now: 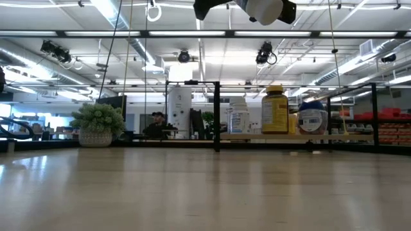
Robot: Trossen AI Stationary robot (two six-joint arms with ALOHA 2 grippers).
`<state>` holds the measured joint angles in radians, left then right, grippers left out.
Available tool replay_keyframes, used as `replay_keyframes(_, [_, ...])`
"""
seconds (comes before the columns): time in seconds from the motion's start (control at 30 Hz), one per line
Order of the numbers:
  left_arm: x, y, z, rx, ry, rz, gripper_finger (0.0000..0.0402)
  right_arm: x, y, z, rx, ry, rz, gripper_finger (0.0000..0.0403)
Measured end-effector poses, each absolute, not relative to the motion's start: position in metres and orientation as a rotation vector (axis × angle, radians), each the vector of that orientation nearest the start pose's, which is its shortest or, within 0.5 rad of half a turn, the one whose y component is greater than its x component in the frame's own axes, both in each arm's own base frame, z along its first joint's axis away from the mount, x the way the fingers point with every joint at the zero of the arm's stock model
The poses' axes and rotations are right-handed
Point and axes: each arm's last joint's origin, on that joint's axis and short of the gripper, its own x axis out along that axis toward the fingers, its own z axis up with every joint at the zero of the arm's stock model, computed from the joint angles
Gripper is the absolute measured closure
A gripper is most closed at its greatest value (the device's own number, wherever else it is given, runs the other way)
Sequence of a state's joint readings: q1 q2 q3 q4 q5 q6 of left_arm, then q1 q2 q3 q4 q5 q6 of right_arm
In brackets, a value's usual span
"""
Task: Pick and place medicine bottles onto shelf by color
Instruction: Put the white pill bottle on the shelf
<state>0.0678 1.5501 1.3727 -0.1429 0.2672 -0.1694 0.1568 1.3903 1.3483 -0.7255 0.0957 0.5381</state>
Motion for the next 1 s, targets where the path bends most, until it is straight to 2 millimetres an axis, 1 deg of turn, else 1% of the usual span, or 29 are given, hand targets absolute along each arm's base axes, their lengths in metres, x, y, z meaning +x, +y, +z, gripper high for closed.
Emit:
replay_keyframes(0.1, [0.358,0.018,0.352,-0.209,0.335,-0.135,0.0094,0.286,0.044,0.347,0.419,0.75,-0.139,0.0174])
replay_keyframes(0.23, [0.358,0.02,0.352,-0.213,0.334,-0.157,0.0094,0.287,0.045,0.348,0.424,0.731,-0.135,0.0174])
replay_keyframes(0.4, [0.366,0.01,0.342,-0.216,0.359,-0.185,0.0094,0.288,0.045,0.35,0.427,0.717,-0.13,0.0174])
replay_keyframes(0.6, [0.37,0.006,0.342,-0.24,0.33,-0.18,0.0096,0.288,0.046,0.349,0.434,0.721,-0.128,0.0176])
replay_keyframes(1.0, [0.371,0.013,0.343,-0.266,0.311,-0.155,0.0106,0.287,0.046,0.349,0.453,0.733,-0.132,0.0176])
